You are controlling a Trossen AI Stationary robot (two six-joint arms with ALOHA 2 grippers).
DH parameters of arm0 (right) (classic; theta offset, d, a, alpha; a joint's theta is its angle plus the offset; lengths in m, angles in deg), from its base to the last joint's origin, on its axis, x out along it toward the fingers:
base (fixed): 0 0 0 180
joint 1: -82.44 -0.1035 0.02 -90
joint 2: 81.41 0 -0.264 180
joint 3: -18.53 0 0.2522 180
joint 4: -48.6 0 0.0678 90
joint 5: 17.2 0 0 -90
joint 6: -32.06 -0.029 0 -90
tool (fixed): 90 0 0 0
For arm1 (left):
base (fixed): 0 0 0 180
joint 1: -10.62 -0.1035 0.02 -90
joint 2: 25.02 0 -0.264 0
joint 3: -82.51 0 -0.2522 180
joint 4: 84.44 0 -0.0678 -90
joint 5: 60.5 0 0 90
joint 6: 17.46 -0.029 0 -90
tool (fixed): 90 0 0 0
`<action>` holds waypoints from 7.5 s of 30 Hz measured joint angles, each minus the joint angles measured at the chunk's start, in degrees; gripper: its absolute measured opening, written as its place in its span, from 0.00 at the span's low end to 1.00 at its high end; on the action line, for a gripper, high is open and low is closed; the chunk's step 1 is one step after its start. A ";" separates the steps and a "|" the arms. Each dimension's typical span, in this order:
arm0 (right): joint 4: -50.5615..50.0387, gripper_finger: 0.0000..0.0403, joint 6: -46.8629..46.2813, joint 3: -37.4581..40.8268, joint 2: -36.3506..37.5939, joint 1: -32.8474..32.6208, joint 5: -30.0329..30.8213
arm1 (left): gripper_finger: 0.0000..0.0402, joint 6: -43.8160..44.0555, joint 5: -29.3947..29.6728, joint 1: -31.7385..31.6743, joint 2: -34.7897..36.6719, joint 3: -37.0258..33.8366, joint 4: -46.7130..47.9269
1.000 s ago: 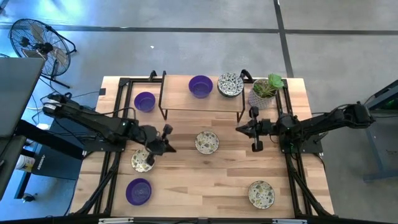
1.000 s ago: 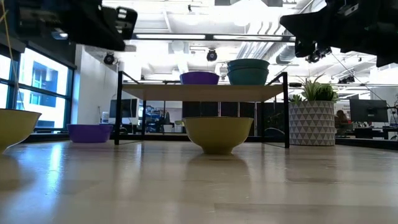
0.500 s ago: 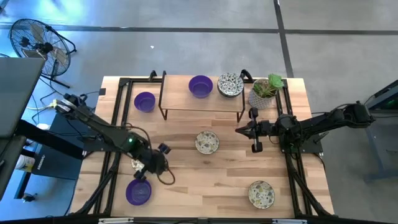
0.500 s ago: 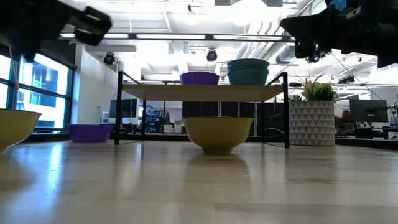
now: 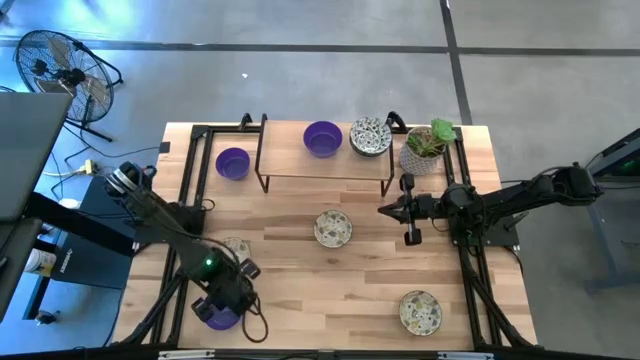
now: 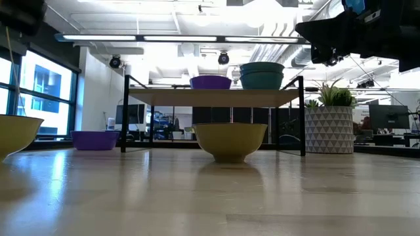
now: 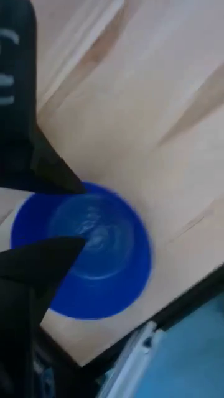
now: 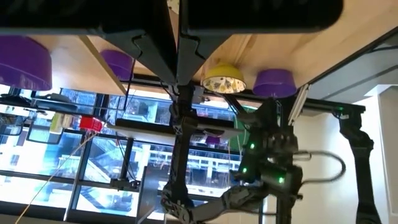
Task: Pick & Place Mini bowls
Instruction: Stack the bottom violet bowl on the violet bowl on the shelf, then stack the violet bowl on top of the violet bowl on the shelf
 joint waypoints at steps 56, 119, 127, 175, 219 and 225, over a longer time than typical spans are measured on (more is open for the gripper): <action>-0.47 0.00 -0.35 -0.07 0.00 0.00 -0.09 | 0.00 -8.51 -0.06 -23.18 2.99 0.53 -10.43; -0.71 0.00 -0.12 -0.04 0.02 0.00 -0.86 | 0.00 -19.12 -8.01 -80.71 -30.02 68.87 19.92; -0.69 0.00 -0.14 -0.04 0.00 0.00 -0.93 | 0.00 -19.09 -5.54 -80.71 -30.02 68.86 20.54; -0.76 0.00 0.01 -0.02 0.01 0.00 -1.32 | 0.00 -28.40 2.62 -77.61 -32.07 67.82 24.12; 0.47 0.00 2.68 -0.02 0.02 -9.21 4.80 | 0.00 -35.84 24.97 -57.17 -9.07 43.50 1.73; 0.64 0.00 2.66 -0.02 0.02 -9.27 4.85 | 0.00 -35.67 21.97 -55.53 4.92 16.67 -23.37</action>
